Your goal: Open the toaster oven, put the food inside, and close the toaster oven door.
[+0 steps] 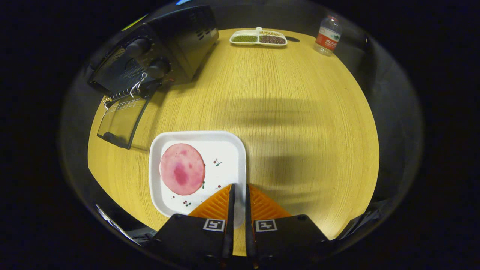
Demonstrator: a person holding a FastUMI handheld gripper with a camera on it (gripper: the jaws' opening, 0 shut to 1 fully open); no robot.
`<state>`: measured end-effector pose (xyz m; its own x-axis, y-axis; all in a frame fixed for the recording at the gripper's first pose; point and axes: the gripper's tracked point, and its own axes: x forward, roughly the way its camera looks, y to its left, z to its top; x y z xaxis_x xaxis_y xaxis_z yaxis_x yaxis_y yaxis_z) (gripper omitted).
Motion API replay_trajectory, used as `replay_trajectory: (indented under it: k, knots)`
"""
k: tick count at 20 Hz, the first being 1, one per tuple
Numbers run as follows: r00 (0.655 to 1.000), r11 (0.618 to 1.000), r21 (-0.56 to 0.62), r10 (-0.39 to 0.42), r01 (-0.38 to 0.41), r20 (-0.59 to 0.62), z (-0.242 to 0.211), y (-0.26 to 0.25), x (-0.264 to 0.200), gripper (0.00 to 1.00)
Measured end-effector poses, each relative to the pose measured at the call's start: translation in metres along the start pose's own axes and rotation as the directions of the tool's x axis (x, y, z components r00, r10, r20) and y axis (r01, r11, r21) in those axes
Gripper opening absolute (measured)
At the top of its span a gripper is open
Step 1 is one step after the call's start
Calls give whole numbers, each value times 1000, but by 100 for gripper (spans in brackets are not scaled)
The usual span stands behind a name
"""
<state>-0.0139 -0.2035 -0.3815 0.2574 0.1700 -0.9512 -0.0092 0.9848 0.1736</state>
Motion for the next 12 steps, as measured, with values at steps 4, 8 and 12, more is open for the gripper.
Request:
replay_trajectory:
  k: [4, 8, 12]
  knots:
    - [995, 997, -12, 82, -82, 49, 7, 2, 1, 6]
    - [986, 986, 39, 158, -160, 46, 3, 4, 3, 2]
    - [976, 973, 71, 220, -220, 9, -1, 8, 2, 2]
